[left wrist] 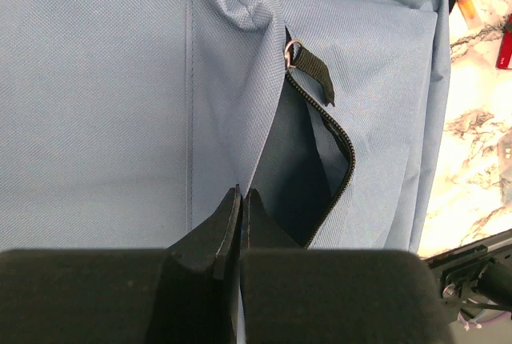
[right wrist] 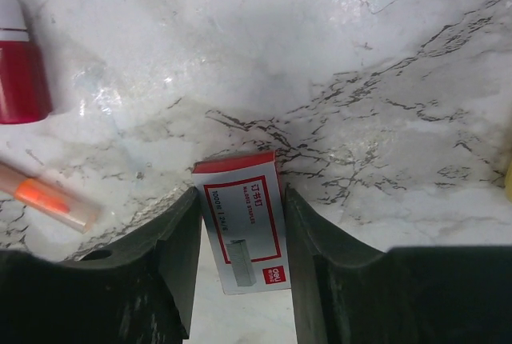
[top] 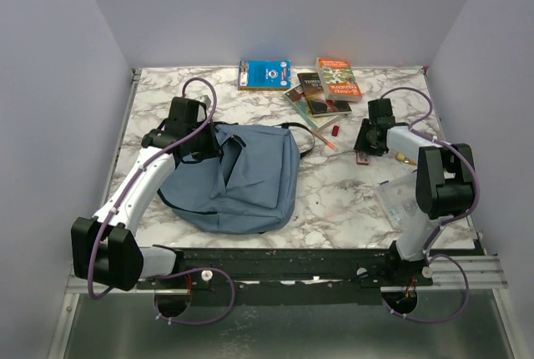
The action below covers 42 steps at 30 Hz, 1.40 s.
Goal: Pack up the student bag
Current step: Pick up the stationery from the center of the board, then place the stationery in the student bag.
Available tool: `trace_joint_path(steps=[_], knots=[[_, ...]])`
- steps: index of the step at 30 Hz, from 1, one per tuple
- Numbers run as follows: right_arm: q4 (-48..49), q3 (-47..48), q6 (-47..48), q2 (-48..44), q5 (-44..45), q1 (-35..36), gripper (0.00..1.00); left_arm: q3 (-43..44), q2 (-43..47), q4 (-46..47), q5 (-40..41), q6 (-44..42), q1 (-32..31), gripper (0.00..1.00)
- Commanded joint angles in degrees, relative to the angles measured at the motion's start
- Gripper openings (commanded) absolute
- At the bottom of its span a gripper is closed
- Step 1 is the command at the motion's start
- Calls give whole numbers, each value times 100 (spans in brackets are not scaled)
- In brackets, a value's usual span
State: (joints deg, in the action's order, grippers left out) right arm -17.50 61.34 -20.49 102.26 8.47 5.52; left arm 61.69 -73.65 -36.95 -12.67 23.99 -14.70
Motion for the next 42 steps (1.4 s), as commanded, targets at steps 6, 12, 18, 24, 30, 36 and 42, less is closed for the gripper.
trace_joint_path(steps=[6,12,18,24,30,36,42], knots=[[707,-257,-4,-1156,-967,399,28,22,-12,193,-116,-17,2,0],[1982,-305,-660,-1656,-2280,1412,28,17,22,206,-179,-47,2,0],[3953,-19,-1455,-1315,-2842,2833,28,-27,61,254,-314,-61,2,0],[5069,488,-1851,-586,-2592,3673,28,-63,181,291,-332,-52,2,0],[5595,802,-1821,-30,-2410,3952,29,-103,219,307,-373,-45,2,0],[5997,850,-1881,372,-1964,4170,32,-98,221,311,-350,-51,2,0],[6406,579,-1319,577,-1863,4291,36,-87,214,316,-377,-52,2,0]])
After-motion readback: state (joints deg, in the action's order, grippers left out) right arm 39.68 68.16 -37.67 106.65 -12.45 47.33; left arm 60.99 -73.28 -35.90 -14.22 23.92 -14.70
